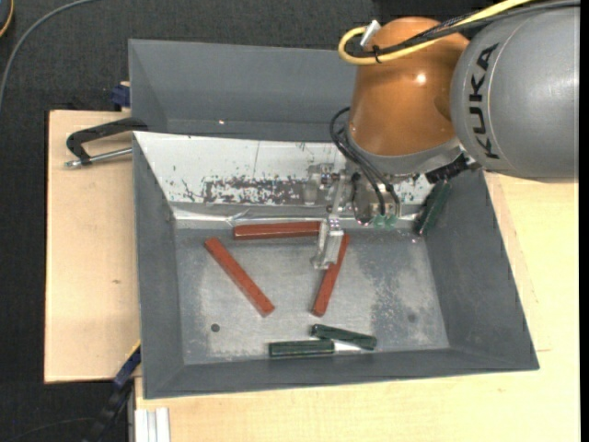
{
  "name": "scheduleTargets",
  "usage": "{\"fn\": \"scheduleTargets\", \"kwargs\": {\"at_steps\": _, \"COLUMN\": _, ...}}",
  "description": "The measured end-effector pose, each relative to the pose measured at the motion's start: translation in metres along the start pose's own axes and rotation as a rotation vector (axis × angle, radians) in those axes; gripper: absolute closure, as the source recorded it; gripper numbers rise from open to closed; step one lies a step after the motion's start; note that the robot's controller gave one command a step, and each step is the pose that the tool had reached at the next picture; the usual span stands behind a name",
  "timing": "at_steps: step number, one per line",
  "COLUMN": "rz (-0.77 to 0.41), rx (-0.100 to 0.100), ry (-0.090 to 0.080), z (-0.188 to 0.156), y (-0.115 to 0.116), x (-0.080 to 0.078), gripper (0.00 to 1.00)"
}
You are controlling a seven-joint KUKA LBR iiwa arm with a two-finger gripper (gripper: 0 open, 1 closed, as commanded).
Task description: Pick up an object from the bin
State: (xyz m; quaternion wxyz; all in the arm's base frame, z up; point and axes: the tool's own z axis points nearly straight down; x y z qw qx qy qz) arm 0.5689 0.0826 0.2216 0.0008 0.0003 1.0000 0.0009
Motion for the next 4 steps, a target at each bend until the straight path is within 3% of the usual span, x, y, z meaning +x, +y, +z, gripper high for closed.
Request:
{"fn": "scheduleTargets", "kwargs": {"at_steps": 1, "rz": -0.382, "rx": 0.001, "ry": 0.006, "z": 0.093, "y": -0.046, "x": 0.044, "gripper": 0.00}}
{"fn": "scheduleTargets", "kwargs": {"at_steps": 2, "rz": -1.003, "rx": 0.000, "ry": -0.002, "z": 0.151, "y": -0.070, "x": 0.023, "gripper": 0.00}}
{"fn": "scheduleTargets", "kwargs": {"at_steps": 3, "rz": -1.003, "rx": 0.000, "ry": -0.001, "z": 0.151, "y": -0.069, "x": 0.023, "gripper": 1.00}}
{"fn": "scheduleTargets", "kwargs": {"at_steps": 4, "rz": -1.356, "rx": 0.001, "ry": -0.005, "z": -0.009, "y": -0.052, "x": 0.003, "gripper": 1.00}}
